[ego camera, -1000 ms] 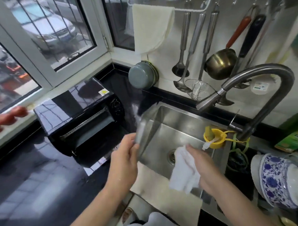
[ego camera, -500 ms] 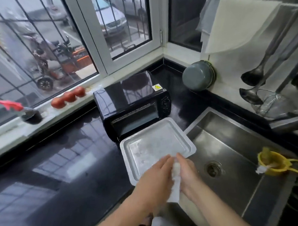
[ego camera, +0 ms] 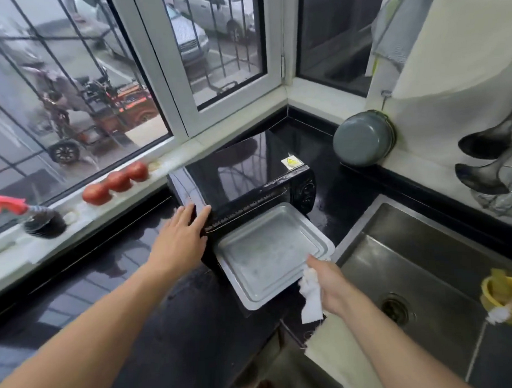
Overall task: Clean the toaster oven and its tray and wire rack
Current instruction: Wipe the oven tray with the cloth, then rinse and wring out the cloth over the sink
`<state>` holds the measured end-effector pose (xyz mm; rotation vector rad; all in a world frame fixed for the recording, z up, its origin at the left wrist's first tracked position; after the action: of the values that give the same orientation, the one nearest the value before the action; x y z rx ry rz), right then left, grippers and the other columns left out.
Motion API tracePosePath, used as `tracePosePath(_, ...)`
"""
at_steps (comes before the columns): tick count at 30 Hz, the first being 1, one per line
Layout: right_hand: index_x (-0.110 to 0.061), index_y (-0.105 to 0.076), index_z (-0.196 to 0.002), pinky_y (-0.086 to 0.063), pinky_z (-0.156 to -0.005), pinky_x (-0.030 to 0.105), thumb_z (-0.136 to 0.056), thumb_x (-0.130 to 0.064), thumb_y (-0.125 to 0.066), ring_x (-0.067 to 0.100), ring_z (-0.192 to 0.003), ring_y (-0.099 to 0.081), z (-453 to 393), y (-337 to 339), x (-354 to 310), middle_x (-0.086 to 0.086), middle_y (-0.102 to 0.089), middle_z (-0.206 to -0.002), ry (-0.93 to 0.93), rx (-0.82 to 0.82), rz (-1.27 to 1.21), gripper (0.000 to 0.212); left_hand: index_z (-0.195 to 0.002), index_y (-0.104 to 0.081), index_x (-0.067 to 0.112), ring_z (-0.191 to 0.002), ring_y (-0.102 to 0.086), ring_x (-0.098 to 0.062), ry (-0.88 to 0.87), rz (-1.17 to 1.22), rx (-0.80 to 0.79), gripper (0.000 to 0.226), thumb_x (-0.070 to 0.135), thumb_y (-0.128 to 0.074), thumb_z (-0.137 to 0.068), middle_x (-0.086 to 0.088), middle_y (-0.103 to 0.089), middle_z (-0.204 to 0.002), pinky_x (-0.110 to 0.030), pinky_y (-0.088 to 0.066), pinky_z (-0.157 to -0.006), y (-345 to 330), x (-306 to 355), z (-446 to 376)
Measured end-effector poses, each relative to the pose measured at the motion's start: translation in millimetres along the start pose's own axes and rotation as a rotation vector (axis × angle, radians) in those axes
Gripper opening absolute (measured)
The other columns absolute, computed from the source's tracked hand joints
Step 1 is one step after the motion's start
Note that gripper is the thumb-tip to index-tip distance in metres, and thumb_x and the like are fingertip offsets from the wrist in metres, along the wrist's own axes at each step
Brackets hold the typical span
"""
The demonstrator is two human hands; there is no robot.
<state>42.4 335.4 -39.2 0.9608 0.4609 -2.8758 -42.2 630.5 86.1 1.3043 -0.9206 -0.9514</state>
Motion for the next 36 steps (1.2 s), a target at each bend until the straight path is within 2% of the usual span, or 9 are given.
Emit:
tracePosePath(7,0.001,-0.058,-0.127,-0.05,-0.095,0.054,-0.1,-0.039,-0.059,0.037,-0.099,-0.064,-14,-26,-2,0.023,-0.064,-0.108,0.014,0.02,-0.008,0.048,-0.163,-0.029,0.028,-0.15,-0.033,-0.031,0.015,0.04,0.037,0.061,0.014,-0.045,-0.106,-0.005,-0.035,-0.163,-0.043,-0.047,-0.106,1,-1,-1)
tracePosePath(11,-0.003,-0.06,-0.113,-0.054,-0.069,0.038,-0.101,-0.035,-0.058,0.028,-0.07,-0.065,-22,-25,-4,0.012,-0.064,-0.081,0.025,0.114,-0.002,0.034,-0.162,-0.033,0.031,-0.149,-0.036,-0.027,0.025,0.061,0.035,0.061,0.013,-0.044,-0.104,0.002,-0.039,-0.158,-0.043,-0.052,-0.097,4,-2,-1)
tracePosePath(17,-0.008,-0.062,-0.104,-0.057,-0.061,0.031,-0.1,-0.039,-0.056,0.024,-0.072,-0.068,-28,-43,-5,0.009,-0.068,-0.085,0.043,0.231,0.022,0.032,-0.161,-0.034,0.031,-0.147,-0.037,-0.028,0.031,0.057,0.014,0.062,0.012,-0.044,-0.102,0.0,-0.041,-0.157,-0.044,-0.052,-0.097,3,-2,-3)
tracePosePath(21,-0.006,-0.059,-0.118,-0.058,-0.089,0.047,-0.102,-0.046,-0.049,0.034,-0.1,-0.067,-36,-74,-25,0.015,-0.066,-0.113,0.048,0.217,0.083,0.044,-0.161,-0.032,0.032,-0.15,-0.036,-0.028,0.035,0.037,0.015,0.062,0.013,-0.044,-0.103,0.0,-0.039,-0.159,-0.043,-0.051,-0.099,0,-2,-4)
tracePosePath(25,-0.001,-0.06,-0.089,-0.056,-0.055,0.033,-0.101,-0.02,-0.057,0.027,-0.067,-0.067,-39,-105,-52,0.013,-0.065,-0.082,0.035,-0.01,-0.157,0.024,-0.162,-0.029,0.033,-0.155,-0.029,-0.026,0.048,0.031,0.017,0.062,0.013,-0.042,-0.105,0.001,-0.033,-0.165,-0.044,-0.05,-0.101,-1,-2,-5)
tracePosePath(27,-0.004,-0.063,-0.106,-0.058,-0.063,0.034,-0.102,-0.013,-0.056,0.027,-0.08,-0.068,-38,-112,-53,0.015,-0.064,-0.098,0.073,-0.153,-0.154,0.012,-0.162,-0.029,0.034,-0.154,-0.031,-0.027,0.044,0.014,0.019,0.062,0.014,-0.041,-0.104,0.0,-0.034,-0.164,-0.044,-0.051,-0.098,-2,-2,-6)
tracePosePath(29,-0.022,-0.047,-0.143,-0.052,-0.086,0.035,-0.104,-0.016,-0.051,0.021,-0.112,-0.06,-29,-107,-42,0.005,-0.054,-0.129,0.137,-0.215,0.073,0.039,-0.161,-0.031,0.032,-0.149,-0.036,-0.029,0.034,0.026,0.03,0.061,0.013,-0.042,-0.104,-0.002,-0.038,-0.16,-0.046,-0.054,-0.092,-3,-2,-6)
tracePosePath(32,-0.03,-0.064,-0.125,-0.046,-0.081,0.029,-0.102,-0.019,-0.052,0.012,-0.11,-0.057,-18,-57,-9,-0.01,-0.06,-0.124,0.262,0.075,0.286,0.028,-0.16,-0.034,0.026,-0.151,-0.035,-0.035,0.029,0.053,0.072,0.062,0.01,-0.048,-0.102,-0.009,-0.037,-0.161,-0.049,-0.057,-0.089,-7,-1,-2)
tracePosePath(36,-0.02,-0.067,-0.091,-0.046,-0.072,0.033,-0.092,-0.014,-0.056,0.027,-0.088,-0.063,8,15,50,0.006,-0.07,-0.097,0.153,0.52,0.277,0.012,-0.153,-0.038,0.004,-0.147,-0.03,-0.051,-0.005,-0.163,0.132,0.078,0.032,-0.071,-0.088,-0.031,-0.037,-0.154,-0.059,-0.032,-0.118,-24,9,0)
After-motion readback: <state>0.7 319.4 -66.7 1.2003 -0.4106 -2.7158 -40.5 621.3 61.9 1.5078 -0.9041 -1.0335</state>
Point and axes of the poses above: each hand's wrist, its own z-axis away from the middle knuckle, its own y-axis out of the back of the hand, x = y × z, the point moved 4 cm from there along -z, towards the middle knuckle
